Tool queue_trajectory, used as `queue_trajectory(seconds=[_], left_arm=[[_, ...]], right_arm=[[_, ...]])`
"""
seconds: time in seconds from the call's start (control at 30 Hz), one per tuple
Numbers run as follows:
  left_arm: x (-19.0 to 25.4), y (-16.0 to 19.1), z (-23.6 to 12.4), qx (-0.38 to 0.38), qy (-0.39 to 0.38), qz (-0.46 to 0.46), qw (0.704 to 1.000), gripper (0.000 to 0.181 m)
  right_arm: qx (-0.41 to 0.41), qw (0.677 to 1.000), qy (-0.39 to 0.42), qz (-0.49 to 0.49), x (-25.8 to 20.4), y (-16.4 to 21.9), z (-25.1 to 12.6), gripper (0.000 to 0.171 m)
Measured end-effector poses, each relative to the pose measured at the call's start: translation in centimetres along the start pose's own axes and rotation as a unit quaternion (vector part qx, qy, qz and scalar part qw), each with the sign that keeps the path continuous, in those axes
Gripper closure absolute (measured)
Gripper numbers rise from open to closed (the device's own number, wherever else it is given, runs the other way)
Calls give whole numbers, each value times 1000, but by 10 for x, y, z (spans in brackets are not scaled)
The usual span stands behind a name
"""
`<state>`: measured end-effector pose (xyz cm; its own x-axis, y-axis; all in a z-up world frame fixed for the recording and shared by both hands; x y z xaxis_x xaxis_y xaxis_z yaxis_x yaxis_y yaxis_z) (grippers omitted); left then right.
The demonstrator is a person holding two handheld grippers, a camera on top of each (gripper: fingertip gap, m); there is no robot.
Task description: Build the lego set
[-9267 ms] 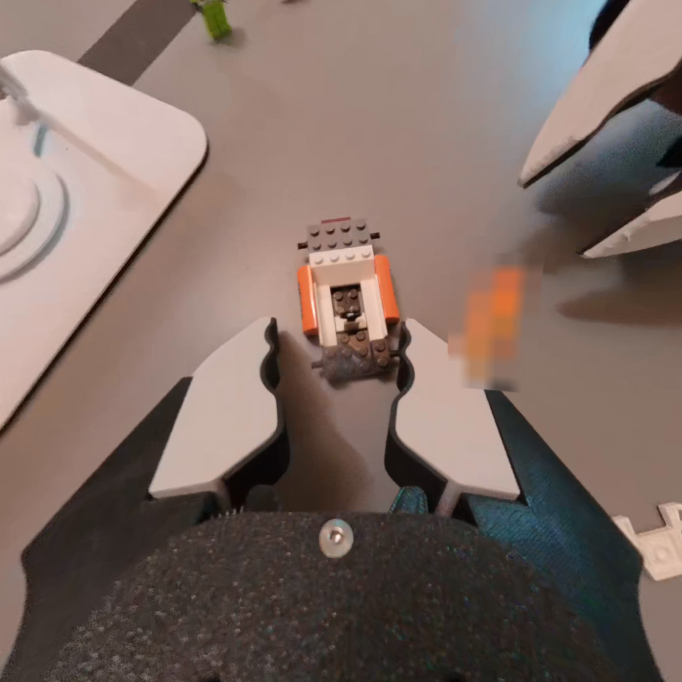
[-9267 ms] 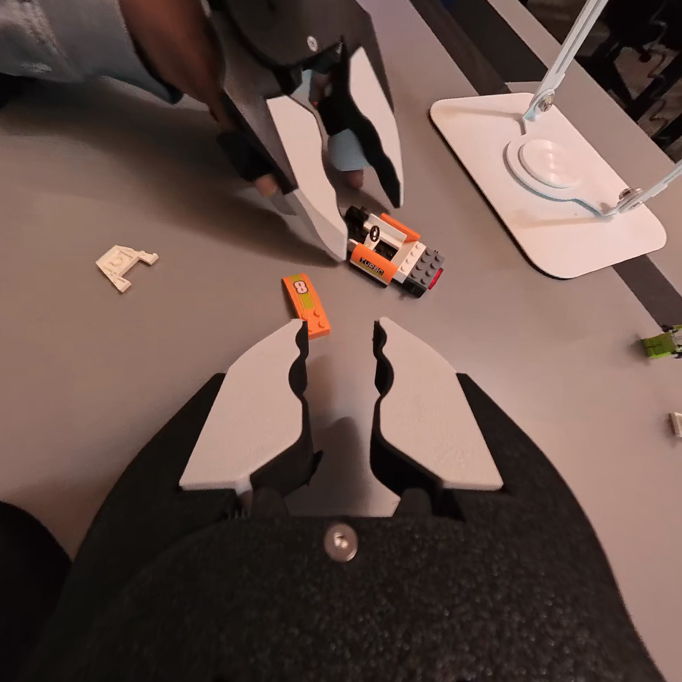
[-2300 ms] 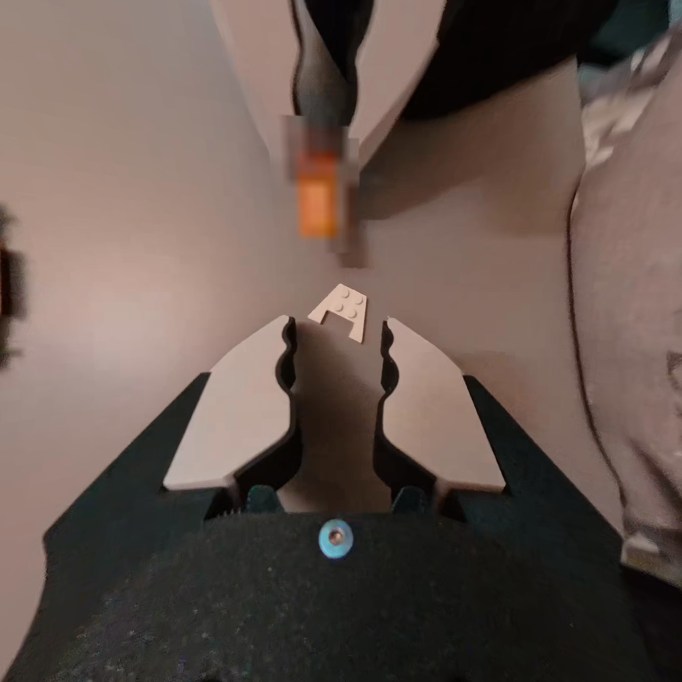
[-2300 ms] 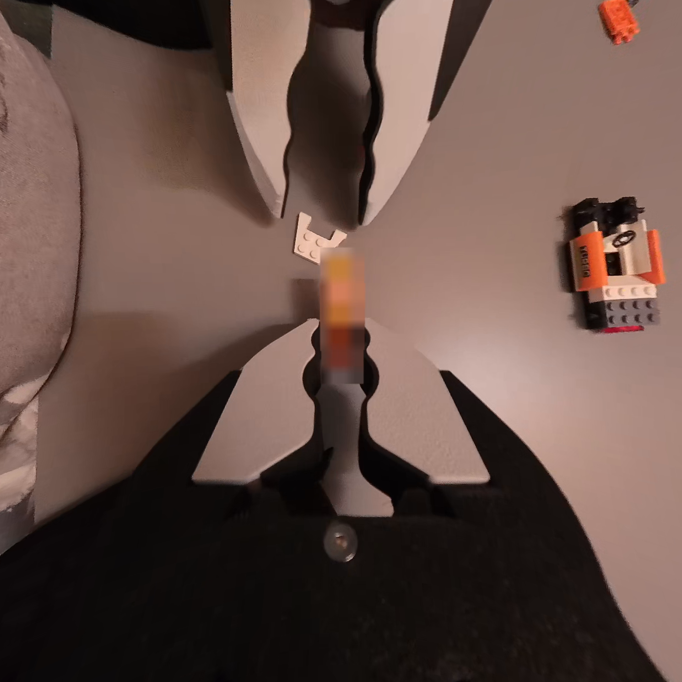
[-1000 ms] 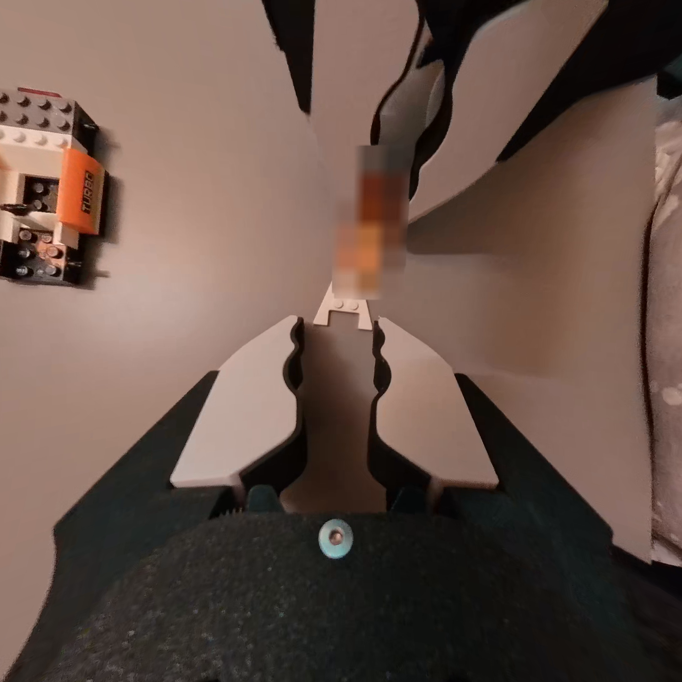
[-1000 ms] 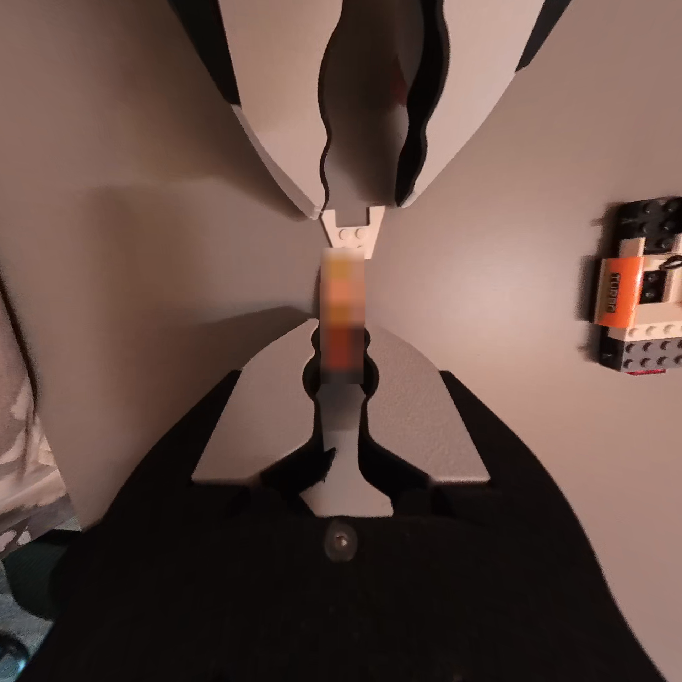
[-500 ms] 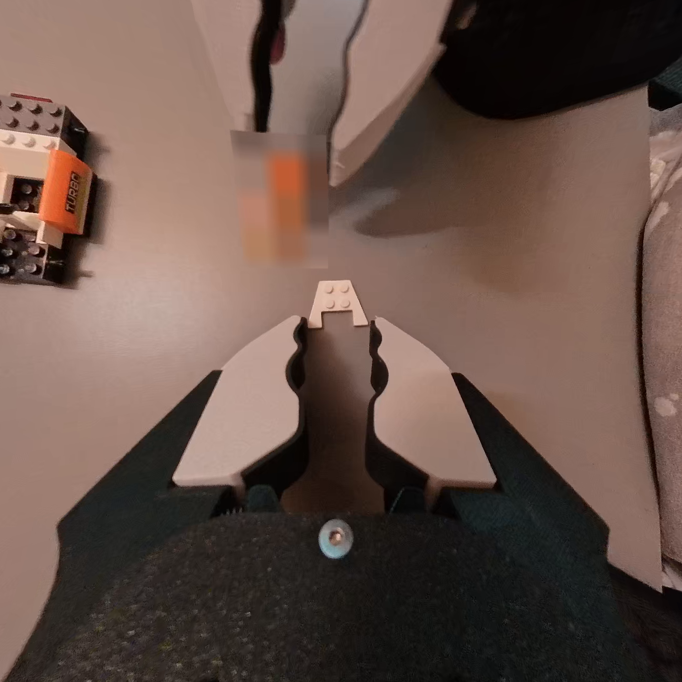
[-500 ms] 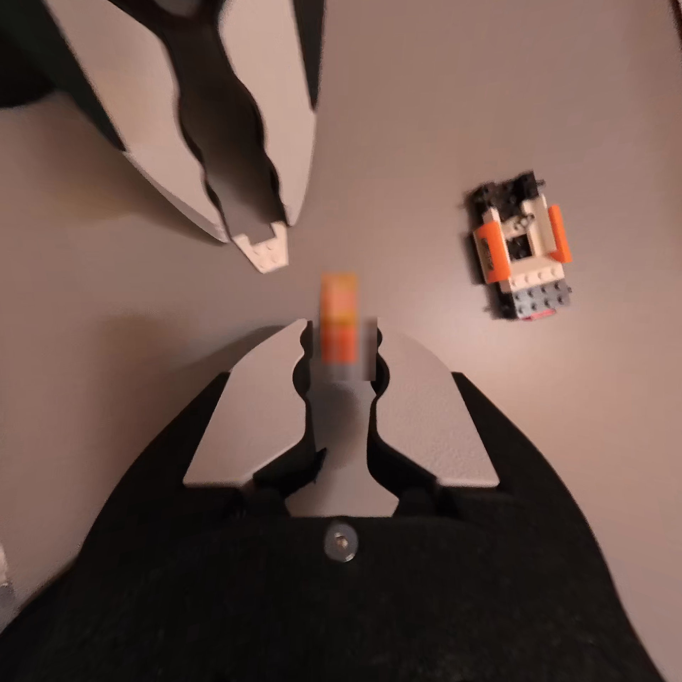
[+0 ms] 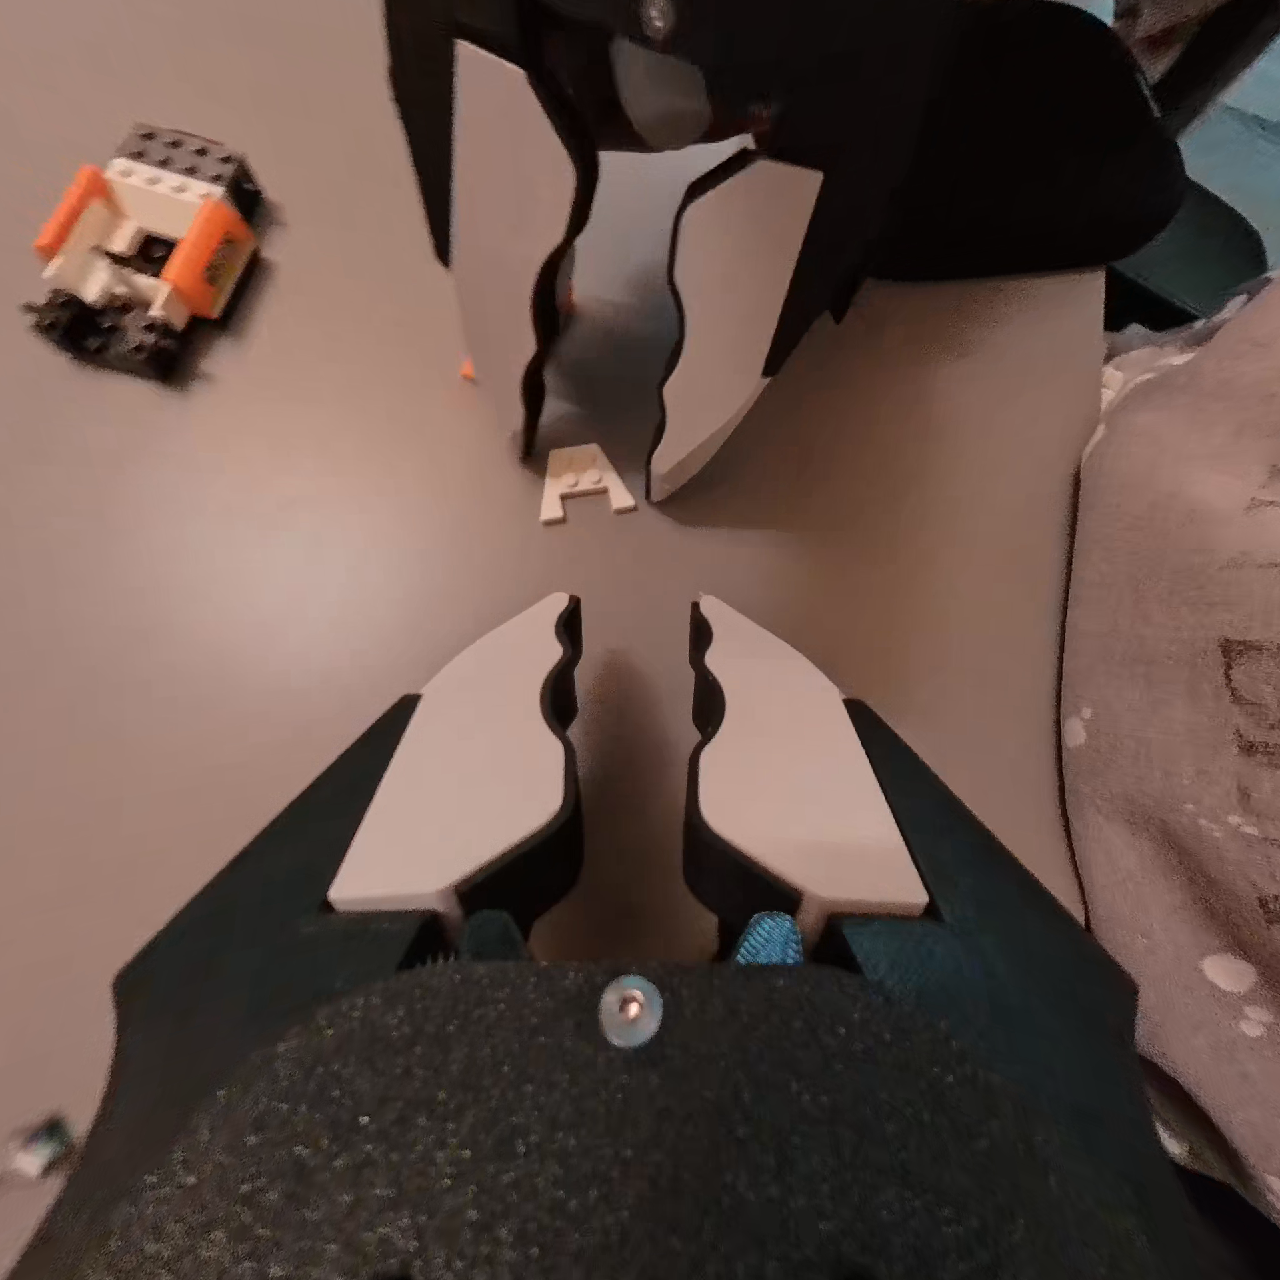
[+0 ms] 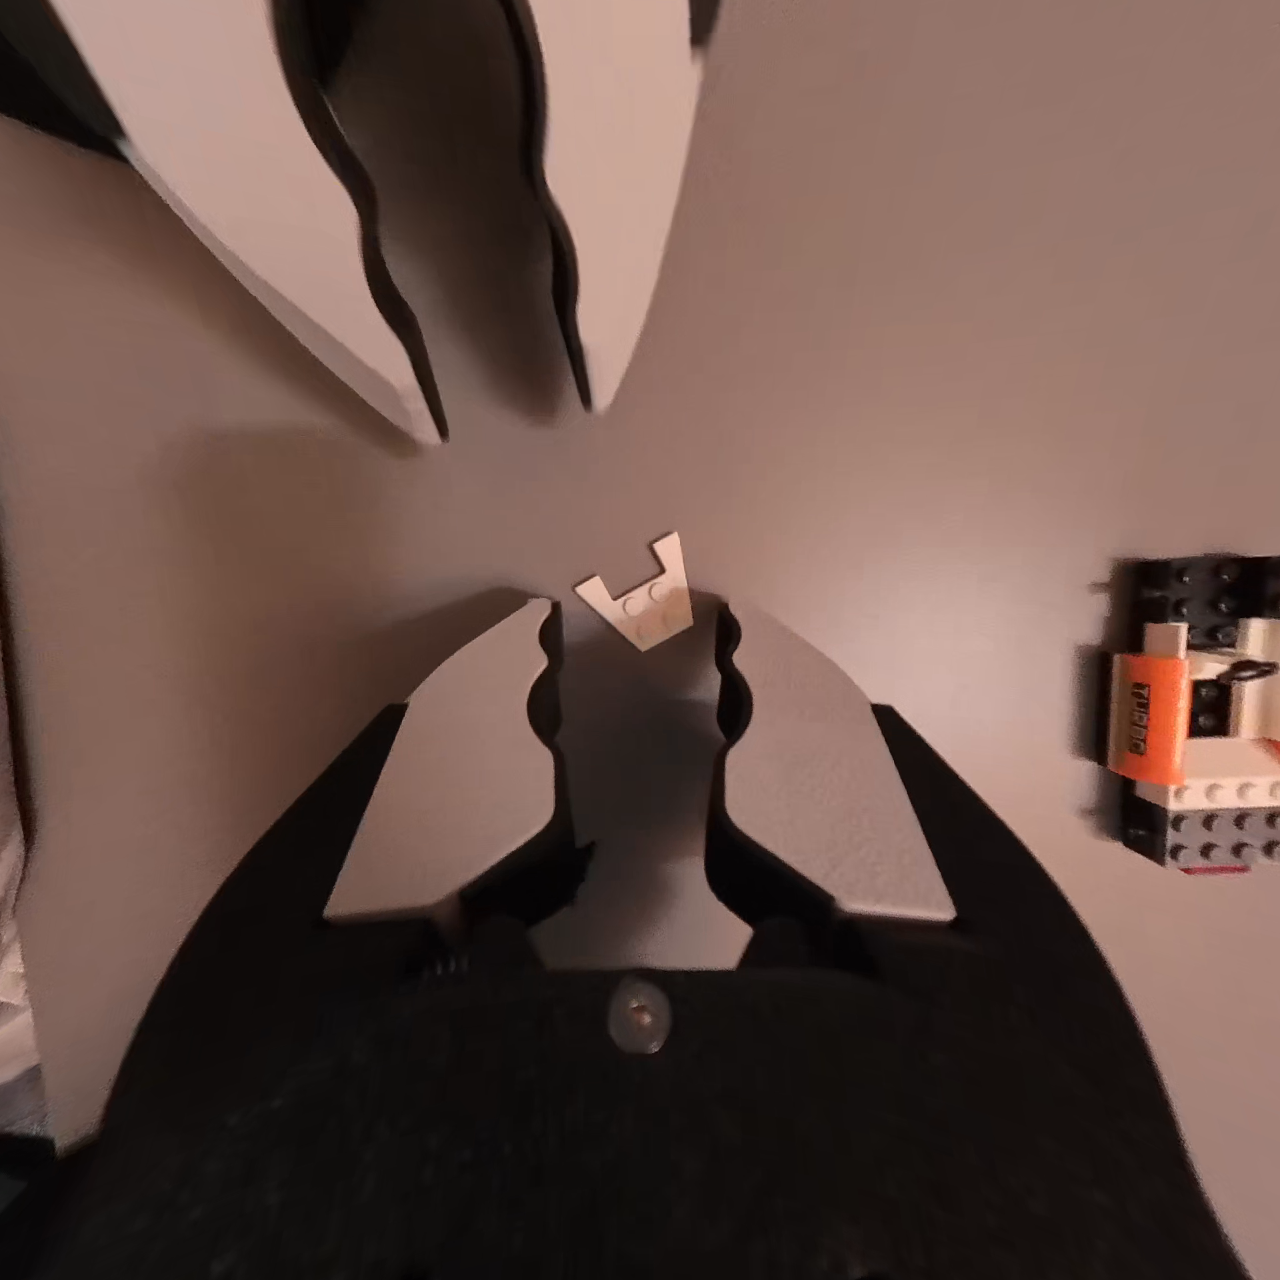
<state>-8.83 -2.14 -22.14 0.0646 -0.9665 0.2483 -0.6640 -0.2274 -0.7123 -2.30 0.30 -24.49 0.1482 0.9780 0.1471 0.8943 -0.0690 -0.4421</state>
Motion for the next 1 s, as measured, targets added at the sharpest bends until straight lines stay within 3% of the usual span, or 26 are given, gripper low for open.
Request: queue_trajectory(seconds=[0.13, 0.37, 0.47, 0.6, 0.7, 0.77, 0.87, 1.0], left_arm=[[1, 11, -19, 31, -29, -21, 999, 153], [0, 21, -30, 52, -45, -35, 997, 155], [-1, 23, -29, 53, -45, -37, 997, 155], [-5, 22, -30, 55, -54, -43, 996, 155], [-6, 22, -27, 60, -56, -53, 995, 155], [-7, 25, -28, 56, -64, -55, 995, 155], [-9, 26, -29, 61, -61, -64, 994, 155], [-12, 25, -29, 58, -59, -60, 995, 155]], right_arm=[[-17, 999, -9, -33, -4, -3, 1, 149], [18, 973, -82, -215, 2, -11, -3, 150], [42, 934, -105, -340, 10, -19, -6, 151], [10, 847, -129, -516, 16, -24, 0, 150], [-15, 791, -162, -590, 18, -25, 5, 150], [-12, 774, -172, -609, 21, -28, 9, 150], [2, 786, -163, -597, 27, -34, 13, 148], [28, 881, -142, -451, 31, -40, 2, 127]])
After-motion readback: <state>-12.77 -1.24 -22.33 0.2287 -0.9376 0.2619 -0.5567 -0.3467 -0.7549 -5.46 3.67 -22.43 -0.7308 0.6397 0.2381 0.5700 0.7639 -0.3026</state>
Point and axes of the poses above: each gripper's, where its closed fingertips meet, z out along the fingers, y out of its underside, x = y × z across the jaws, the point moved 2 cm from there along -z, back along the fingers, and after that the axes turned 10 degrees about y, right-handed, at the moved point
